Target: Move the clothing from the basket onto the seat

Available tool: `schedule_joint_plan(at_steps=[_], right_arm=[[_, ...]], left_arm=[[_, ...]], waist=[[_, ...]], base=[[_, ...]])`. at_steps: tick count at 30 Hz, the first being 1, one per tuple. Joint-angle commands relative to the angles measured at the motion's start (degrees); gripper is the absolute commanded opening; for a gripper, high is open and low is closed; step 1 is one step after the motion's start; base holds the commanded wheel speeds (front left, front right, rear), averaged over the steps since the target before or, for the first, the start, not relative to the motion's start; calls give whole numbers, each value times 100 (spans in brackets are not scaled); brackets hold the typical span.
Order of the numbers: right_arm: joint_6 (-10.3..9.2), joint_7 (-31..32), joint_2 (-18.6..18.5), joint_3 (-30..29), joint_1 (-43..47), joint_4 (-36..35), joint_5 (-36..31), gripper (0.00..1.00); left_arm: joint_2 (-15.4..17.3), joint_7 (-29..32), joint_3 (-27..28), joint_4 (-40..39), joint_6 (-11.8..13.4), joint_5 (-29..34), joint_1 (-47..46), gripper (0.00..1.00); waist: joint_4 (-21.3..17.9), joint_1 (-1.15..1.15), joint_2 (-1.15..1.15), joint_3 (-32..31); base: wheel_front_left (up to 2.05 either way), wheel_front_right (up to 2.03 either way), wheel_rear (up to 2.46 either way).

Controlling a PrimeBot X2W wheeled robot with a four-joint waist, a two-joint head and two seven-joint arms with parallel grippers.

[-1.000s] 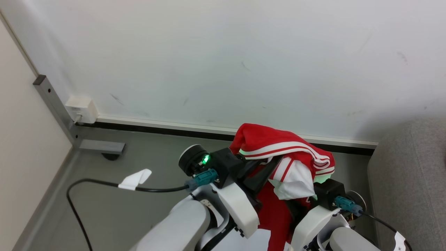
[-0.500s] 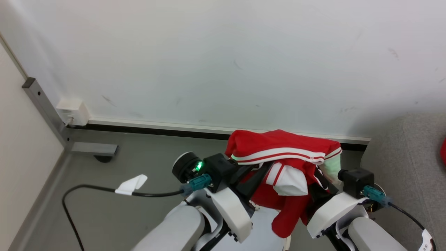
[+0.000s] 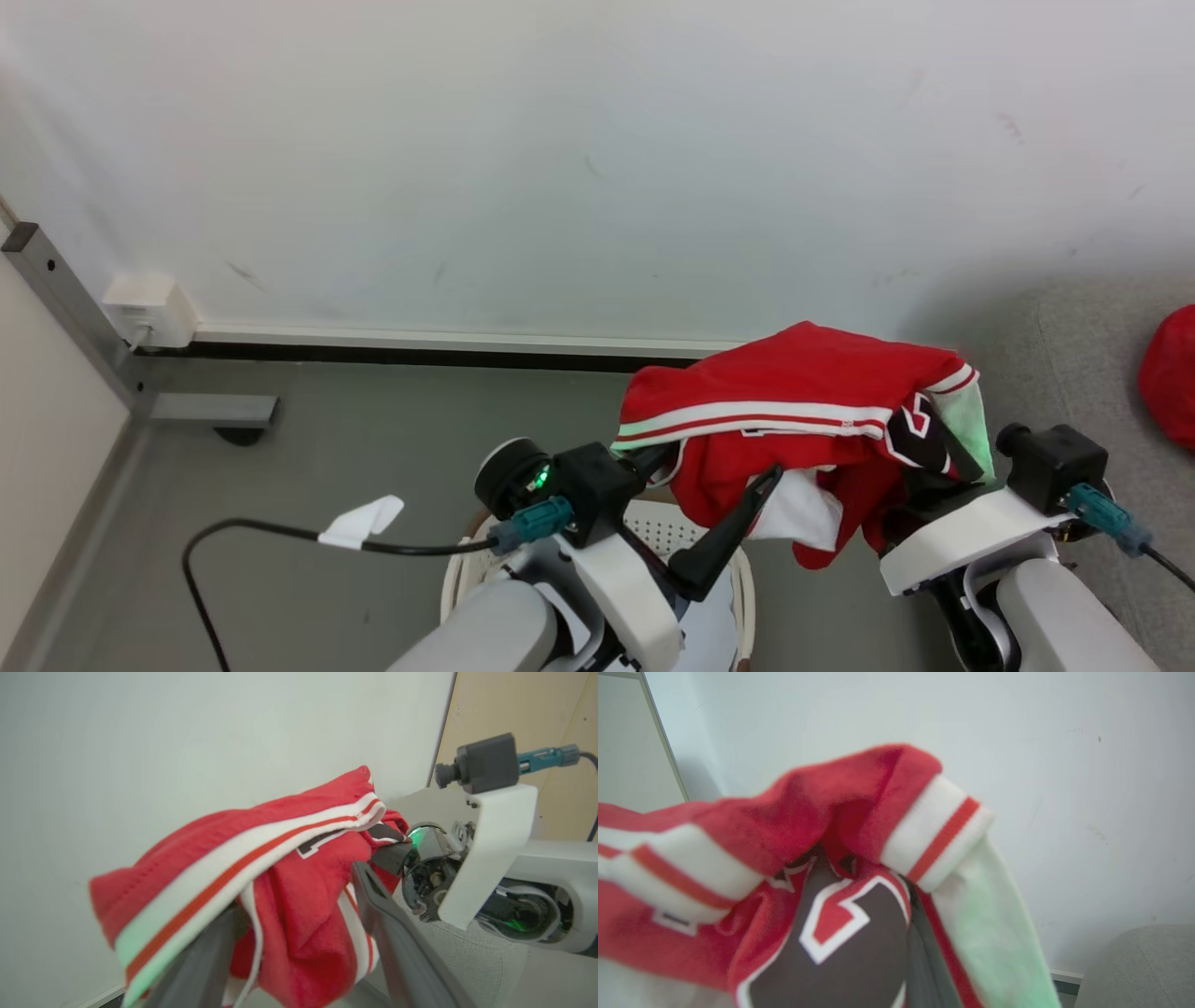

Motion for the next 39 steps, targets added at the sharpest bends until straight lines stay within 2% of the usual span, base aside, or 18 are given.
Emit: schedule_joint_plan(at_steps=[1, 13, 26, 39], right_arm=[[-13, 3, -47, -135, 84, -123, -66, 0], [-13, 3, -193, -881, 229, -676, -237, 0], [-13, 3, -334, -1375, 374, -1300, -384, 0], [-13, 2, -294, -1662, 576, -1975, -351, 0]], left_arm=[[19, -44, -7, 11, 6, -9, 80, 100], [38, -76, -134, 112, 6, -69, 162, 100], [140, -155, -194, 146, 77, 39, 31, 100], [248, -312, -214, 253, 124, 124, -100, 100]], waist=[[-63, 0, 0, 44], [-529, 0, 0, 184], [-1549, 0, 0, 434], [-2468, 0, 0, 657]], base=[[0, 0, 0], [0, 0, 0], [0, 0, 0], [0, 0, 0]])
